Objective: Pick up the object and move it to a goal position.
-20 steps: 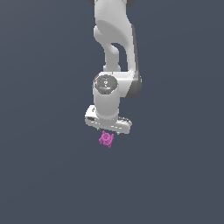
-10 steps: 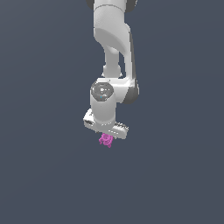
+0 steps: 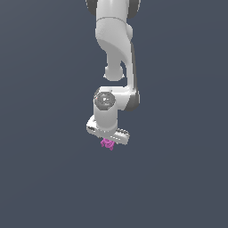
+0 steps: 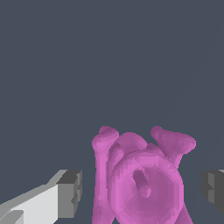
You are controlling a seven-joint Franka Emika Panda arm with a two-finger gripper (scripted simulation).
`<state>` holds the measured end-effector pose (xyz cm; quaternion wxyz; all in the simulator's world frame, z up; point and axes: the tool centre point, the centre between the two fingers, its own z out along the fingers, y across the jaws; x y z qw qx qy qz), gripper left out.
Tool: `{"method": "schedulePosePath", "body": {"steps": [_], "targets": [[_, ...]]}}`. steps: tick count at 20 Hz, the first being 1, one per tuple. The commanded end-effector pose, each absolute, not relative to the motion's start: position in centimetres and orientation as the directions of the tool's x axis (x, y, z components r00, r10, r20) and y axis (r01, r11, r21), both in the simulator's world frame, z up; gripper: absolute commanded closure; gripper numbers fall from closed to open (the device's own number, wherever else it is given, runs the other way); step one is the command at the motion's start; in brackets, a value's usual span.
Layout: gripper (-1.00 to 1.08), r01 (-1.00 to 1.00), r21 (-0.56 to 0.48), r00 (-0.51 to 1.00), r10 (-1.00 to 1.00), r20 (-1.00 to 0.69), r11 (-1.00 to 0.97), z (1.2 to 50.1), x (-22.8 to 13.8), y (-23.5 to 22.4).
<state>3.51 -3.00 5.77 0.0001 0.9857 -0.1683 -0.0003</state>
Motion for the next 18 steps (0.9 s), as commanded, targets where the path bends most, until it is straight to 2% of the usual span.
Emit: {"method": "schedulePosePath", "body": {"steps": [1,6,7,18], "targets": [[-0.92,-0.333,0.000,0.943,-0.333,0.000,-0.943,4.63,3.50,-2.99],[-0.92,-0.333,0.000,0.943,-0.333,0.000,-0.943,4.03,3.64,-3.00],[1.08,-0.333,0.000,0.943,-0.333,0.000,-0.943,4.03,3.64,-3.00],[1.08,-0.333,0.000,0.943,-0.333,0.000,-0.943,4.10,3.65,-3.00]]}}
